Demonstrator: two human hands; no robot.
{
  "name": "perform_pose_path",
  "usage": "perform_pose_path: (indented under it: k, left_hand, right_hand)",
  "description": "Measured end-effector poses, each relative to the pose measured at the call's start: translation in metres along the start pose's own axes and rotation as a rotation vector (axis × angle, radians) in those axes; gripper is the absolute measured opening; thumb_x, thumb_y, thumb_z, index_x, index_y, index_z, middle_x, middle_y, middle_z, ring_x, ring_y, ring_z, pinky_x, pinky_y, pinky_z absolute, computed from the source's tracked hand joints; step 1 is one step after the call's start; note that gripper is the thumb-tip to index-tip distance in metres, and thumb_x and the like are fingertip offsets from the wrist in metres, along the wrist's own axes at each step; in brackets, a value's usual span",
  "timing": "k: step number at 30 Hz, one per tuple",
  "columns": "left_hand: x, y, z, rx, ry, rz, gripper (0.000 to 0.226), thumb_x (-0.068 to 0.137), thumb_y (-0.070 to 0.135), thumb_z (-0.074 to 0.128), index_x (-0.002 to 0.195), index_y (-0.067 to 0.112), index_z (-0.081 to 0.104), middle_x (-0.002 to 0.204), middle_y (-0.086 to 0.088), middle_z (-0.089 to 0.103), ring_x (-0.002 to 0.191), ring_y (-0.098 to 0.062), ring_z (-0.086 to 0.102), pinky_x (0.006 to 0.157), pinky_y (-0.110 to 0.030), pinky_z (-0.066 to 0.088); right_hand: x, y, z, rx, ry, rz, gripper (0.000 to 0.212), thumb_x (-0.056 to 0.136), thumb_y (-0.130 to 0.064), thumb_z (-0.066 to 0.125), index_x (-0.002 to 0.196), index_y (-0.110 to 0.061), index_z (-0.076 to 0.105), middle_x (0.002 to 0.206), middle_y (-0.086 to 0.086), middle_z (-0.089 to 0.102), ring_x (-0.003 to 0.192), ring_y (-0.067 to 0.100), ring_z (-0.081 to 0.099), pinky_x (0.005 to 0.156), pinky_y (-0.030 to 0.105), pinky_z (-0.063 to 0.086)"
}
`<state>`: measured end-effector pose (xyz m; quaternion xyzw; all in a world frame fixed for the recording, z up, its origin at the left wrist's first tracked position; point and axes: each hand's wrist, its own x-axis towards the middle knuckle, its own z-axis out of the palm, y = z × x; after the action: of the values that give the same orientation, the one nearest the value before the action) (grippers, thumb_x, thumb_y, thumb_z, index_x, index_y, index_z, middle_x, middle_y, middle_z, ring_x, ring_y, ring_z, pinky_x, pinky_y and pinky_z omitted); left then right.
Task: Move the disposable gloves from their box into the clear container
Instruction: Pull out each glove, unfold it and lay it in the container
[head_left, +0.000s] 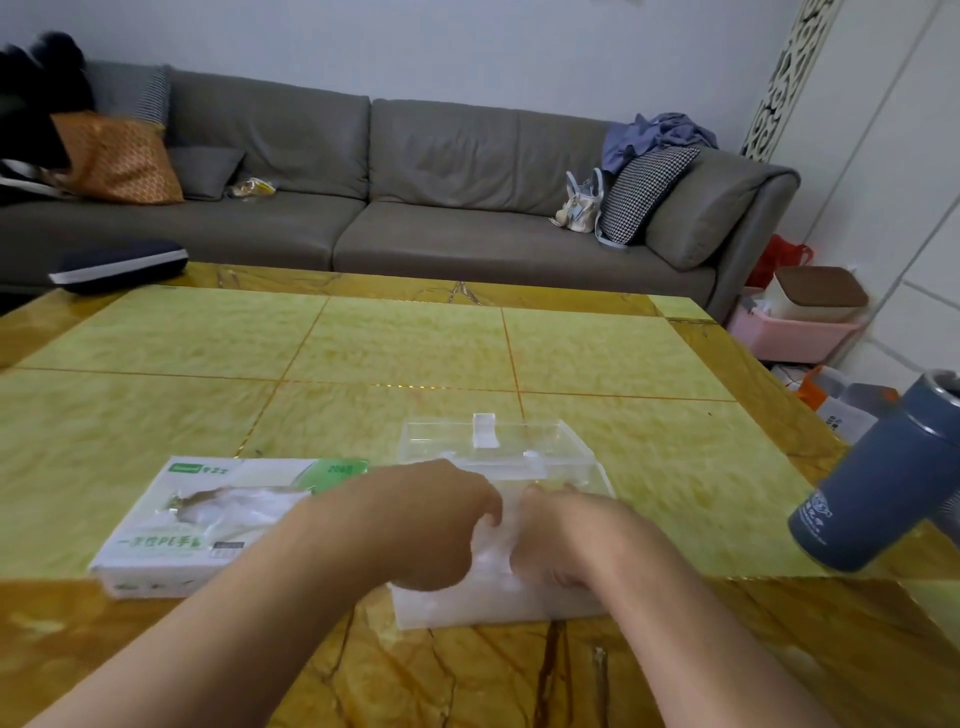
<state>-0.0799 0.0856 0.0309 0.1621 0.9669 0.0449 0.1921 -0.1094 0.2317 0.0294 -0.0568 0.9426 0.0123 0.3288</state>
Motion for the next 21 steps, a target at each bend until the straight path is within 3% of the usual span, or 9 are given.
perform_pose_path:
  k: [2, 3, 5, 7, 10, 13, 16, 19, 21]
  left_hand:
    - [-0.008, 0.002, 0.01, -0.022, 0.105, 0.0, 0.046, 0.098, 0.011, 0.045, 0.129, 0.04, 0.06, 0.12, 0.011, 0.066, 0.107, -0.016, 0.065, 0.087, -0.038, 0.058]
    - [-0.011, 0.002, 0.016, -0.021, 0.121, -0.006, 0.034, 0.101, 0.015, 0.044, 0.118, 0.034, 0.065, 0.11, 0.008, 0.067, 0.101, -0.018, 0.066, 0.082, -0.038, 0.058]
    - [-0.017, 0.006, 0.022, -0.025, 0.122, 0.009, 0.033, 0.109, 0.03, 0.036, 0.085, 0.022, 0.058, 0.087, 0.0, 0.064, 0.087, -0.023, 0.064, 0.068, -0.037, 0.051]
    - [-0.023, 0.008, 0.02, -0.005, 0.109, 0.056, 0.047, 0.113, 0.038, 0.026, 0.068, 0.024, 0.031, 0.076, -0.008, 0.057, 0.079, -0.031, 0.061, 0.066, -0.041, 0.048]
    - [-0.034, 0.001, 0.015, 0.02, 0.107, 0.13, 0.049, 0.114, 0.038, 0.023, 0.066, 0.032, 0.019, 0.07, -0.01, 0.053, 0.081, -0.037, 0.058, 0.074, -0.045, 0.045]
    - [-0.038, -0.006, 0.022, -0.075, 0.18, 0.148, 0.055, 0.112, 0.046, 0.025, 0.071, 0.016, 0.046, 0.068, -0.005, 0.052, 0.081, -0.031, 0.055, 0.071, -0.038, 0.033]
    - [-0.047, -0.023, 0.02, -0.276, 0.436, 0.149, 0.031, 0.106, 0.039, 0.046, 0.092, 0.021, 0.067, 0.084, 0.006, 0.069, 0.084, -0.017, 0.064, 0.07, -0.037, 0.052]
    - [-0.062, -0.06, 0.01, -0.403, 0.648, -0.013, 0.01, 0.098, 0.028, 0.06, 0.096, 0.029, 0.07, 0.088, 0.014, 0.072, 0.084, -0.004, 0.066, 0.074, -0.034, 0.059]
    - [-0.077, -0.092, 0.007, -0.375, 0.658, -0.173, 0.009, 0.097, 0.024, 0.065, 0.093, 0.031, 0.071, 0.086, 0.016, 0.071, 0.08, 0.001, 0.065, 0.076, -0.029, 0.06]
  right_hand:
    - [0.0, -0.003, 0.001, -0.051, 0.055, -0.001, 0.055, 0.091, -0.008, 0.048, 0.145, -0.016, 0.055, 0.115, 0.008, 0.062, 0.093, 0.024, 0.062, 0.074, 0.035, 0.048]
    - [0.0, -0.004, 0.002, -0.065, 0.118, 0.0, 0.039, 0.09, -0.008, 0.049, 0.124, -0.017, 0.066, 0.097, 0.004, 0.061, 0.085, 0.023, 0.062, 0.07, 0.034, 0.048]
    - [-0.003, -0.003, 0.005, -0.061, 0.281, -0.005, 0.011, 0.089, -0.011, 0.053, 0.092, -0.017, 0.061, 0.084, 0.001, 0.056, 0.074, 0.02, 0.059, 0.063, 0.032, 0.046]
    - [-0.01, 0.0, 0.006, -0.034, 0.407, -0.019, 0.004, 0.089, -0.018, 0.06, 0.089, -0.019, 0.056, 0.086, -0.001, 0.056, 0.071, 0.019, 0.057, 0.06, 0.031, 0.044]
    - [-0.013, -0.005, 0.007, 0.02, 0.527, -0.036, 0.006, 0.087, -0.022, 0.059, 0.091, -0.024, 0.062, 0.089, -0.002, 0.06, 0.078, 0.022, 0.062, 0.066, 0.032, 0.05]
    - [-0.015, -0.011, 0.008, 0.046, 0.608, -0.017, 0.012, 0.083, -0.019, 0.054, 0.083, -0.023, 0.065, 0.082, -0.002, 0.063, 0.073, 0.023, 0.063, 0.065, 0.031, 0.053]
    - [-0.017, -0.014, 0.008, 0.057, 0.731, -0.028, 0.018, 0.082, -0.012, 0.05, 0.071, -0.018, 0.062, 0.066, 0.0, 0.062, 0.06, 0.024, 0.06, 0.054, 0.031, 0.049]
    - [-0.026, -0.025, 0.01, 0.033, 0.872, -0.05, 0.017, 0.088, -0.015, 0.049, 0.077, -0.02, 0.061, 0.069, -0.004, 0.059, 0.064, 0.026, 0.056, 0.054, 0.032, 0.038]
    - [-0.034, -0.037, 0.014, -0.005, 0.973, -0.131, 0.009, 0.087, -0.015, 0.057, 0.085, -0.023, 0.061, 0.078, -0.006, 0.06, 0.071, 0.026, 0.055, 0.058, 0.033, 0.037]
